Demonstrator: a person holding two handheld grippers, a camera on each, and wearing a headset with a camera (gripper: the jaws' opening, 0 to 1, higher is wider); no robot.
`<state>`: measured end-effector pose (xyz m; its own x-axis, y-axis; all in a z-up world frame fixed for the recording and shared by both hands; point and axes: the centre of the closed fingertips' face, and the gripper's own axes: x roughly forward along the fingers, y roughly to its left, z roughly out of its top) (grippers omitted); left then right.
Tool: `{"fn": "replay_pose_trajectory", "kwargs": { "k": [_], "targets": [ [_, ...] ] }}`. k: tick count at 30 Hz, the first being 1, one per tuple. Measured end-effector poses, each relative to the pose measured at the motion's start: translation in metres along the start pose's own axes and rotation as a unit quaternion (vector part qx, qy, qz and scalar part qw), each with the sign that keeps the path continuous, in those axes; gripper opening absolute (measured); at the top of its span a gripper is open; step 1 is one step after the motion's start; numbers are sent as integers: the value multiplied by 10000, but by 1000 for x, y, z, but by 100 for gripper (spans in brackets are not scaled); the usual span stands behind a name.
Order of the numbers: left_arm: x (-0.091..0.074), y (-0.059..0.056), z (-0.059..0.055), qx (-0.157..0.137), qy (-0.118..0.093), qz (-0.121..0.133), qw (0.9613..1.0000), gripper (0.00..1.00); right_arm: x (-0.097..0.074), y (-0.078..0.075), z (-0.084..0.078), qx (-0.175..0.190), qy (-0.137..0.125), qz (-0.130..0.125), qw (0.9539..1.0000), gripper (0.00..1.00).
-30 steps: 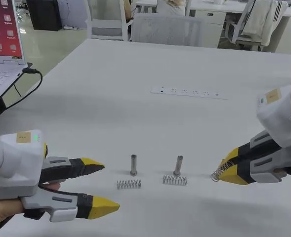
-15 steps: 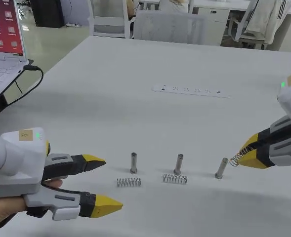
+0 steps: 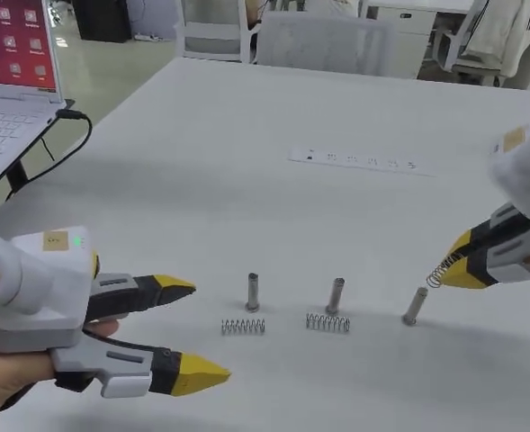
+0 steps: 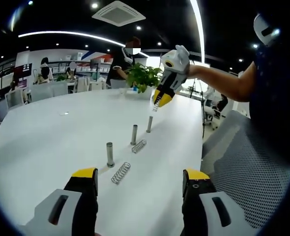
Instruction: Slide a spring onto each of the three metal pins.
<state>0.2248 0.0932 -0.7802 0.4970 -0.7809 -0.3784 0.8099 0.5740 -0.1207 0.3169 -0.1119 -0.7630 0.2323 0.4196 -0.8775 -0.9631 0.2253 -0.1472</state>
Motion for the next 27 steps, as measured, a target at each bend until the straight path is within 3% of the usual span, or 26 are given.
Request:
{"fn": "replay_pose_trajectory", "kwargs": {
  "k": [12,27],
  "targets": [
    [1,-2,-1,-14,33,-35,10000,67,14,-4,-7,19,257,162,9995,9],
    [1,-2,-2,4,36,-45,10000,66,26,-3,-12,76,376,326,9987,9]
  ]
}}
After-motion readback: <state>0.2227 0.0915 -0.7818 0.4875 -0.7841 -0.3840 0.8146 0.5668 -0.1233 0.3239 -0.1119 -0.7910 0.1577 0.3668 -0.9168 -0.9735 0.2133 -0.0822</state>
